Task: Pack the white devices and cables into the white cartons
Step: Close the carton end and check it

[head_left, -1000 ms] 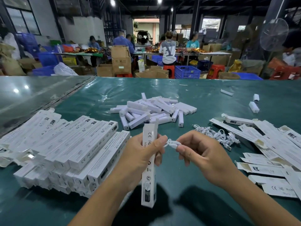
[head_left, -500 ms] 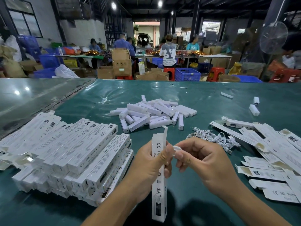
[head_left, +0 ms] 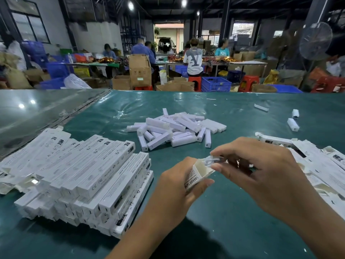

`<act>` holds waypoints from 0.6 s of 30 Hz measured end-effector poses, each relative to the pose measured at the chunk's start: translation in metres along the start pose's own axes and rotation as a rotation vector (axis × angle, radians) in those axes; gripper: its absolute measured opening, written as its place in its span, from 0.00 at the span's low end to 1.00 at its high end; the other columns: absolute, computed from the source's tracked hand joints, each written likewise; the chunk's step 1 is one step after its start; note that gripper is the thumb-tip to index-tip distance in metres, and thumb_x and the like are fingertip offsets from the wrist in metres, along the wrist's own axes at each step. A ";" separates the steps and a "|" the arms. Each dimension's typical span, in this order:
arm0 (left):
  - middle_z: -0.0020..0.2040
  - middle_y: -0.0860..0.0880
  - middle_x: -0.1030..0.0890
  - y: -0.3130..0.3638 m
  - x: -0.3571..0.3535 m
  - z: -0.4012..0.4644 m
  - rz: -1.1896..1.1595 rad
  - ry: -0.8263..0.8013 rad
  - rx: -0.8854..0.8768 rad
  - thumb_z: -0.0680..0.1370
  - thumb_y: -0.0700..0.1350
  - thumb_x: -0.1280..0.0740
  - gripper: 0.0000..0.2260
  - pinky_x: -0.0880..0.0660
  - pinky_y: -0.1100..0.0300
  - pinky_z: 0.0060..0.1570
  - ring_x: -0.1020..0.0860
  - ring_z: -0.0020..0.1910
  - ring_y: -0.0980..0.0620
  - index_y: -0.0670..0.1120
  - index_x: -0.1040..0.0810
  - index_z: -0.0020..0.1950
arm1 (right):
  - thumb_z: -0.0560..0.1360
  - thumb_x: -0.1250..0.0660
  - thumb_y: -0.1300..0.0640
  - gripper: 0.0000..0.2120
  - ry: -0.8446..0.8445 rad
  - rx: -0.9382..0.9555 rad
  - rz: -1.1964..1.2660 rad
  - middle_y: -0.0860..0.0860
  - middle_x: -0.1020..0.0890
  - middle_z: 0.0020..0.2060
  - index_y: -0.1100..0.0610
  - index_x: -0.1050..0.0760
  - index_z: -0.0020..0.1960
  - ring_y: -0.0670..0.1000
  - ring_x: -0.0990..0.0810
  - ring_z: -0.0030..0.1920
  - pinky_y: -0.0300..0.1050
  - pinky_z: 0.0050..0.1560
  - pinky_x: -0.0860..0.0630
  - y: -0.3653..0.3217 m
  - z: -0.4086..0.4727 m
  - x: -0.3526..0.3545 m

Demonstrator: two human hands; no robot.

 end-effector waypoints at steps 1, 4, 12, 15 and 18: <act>0.35 0.64 0.29 0.001 -0.001 0.000 0.009 0.002 0.004 0.78 0.51 0.27 0.08 0.37 0.74 0.35 0.31 0.33 0.63 0.51 0.23 0.51 | 0.74 0.27 0.53 0.05 -0.027 -0.009 0.001 0.41 0.19 0.38 0.53 0.16 0.48 0.42 0.24 0.37 0.27 0.41 0.32 0.001 0.000 0.000; 0.37 0.63 0.29 0.002 -0.004 0.000 0.031 -0.005 -0.009 0.77 0.49 0.27 0.10 0.36 0.72 0.36 0.31 0.34 0.64 0.47 0.22 0.53 | 0.75 0.28 0.51 0.04 -0.129 -0.066 0.087 0.41 0.19 0.37 0.49 0.15 0.47 0.45 0.23 0.37 0.28 0.40 0.33 0.004 -0.001 -0.005; 0.39 0.57 0.22 0.001 -0.006 -0.002 0.005 0.015 -0.032 0.77 0.50 0.27 0.10 0.30 0.64 0.35 0.27 0.34 0.59 0.48 0.22 0.55 | 0.75 0.30 0.44 0.06 -0.135 -0.252 0.232 0.39 0.19 0.40 0.45 0.17 0.45 0.45 0.21 0.41 0.32 0.41 0.32 0.008 -0.011 -0.021; 0.39 0.60 0.23 0.000 -0.004 -0.002 -0.037 0.046 -0.009 0.78 0.57 0.32 0.10 0.34 0.71 0.36 0.27 0.34 0.61 0.55 0.25 0.55 | 0.76 0.36 0.39 0.14 -0.159 -0.230 0.166 0.39 0.21 0.51 0.43 0.15 0.50 0.46 0.22 0.55 0.35 0.56 0.30 0.007 -0.015 -0.023; 0.40 0.63 0.22 -0.004 -0.004 -0.003 -0.060 0.046 -0.008 0.77 0.53 0.31 0.08 0.33 0.71 0.37 0.25 0.36 0.62 0.56 0.25 0.54 | 0.77 0.38 0.37 0.16 -0.243 -0.163 0.108 0.40 0.24 0.58 0.42 0.17 0.56 0.46 0.26 0.60 0.34 0.61 0.34 0.004 -0.017 -0.024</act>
Point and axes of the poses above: each hand's wrist, its own z-axis towards the middle knuckle, its own x-axis out of the back of the hand, y = z × x, the point moved 2 cm from there along z, towards the middle knuckle
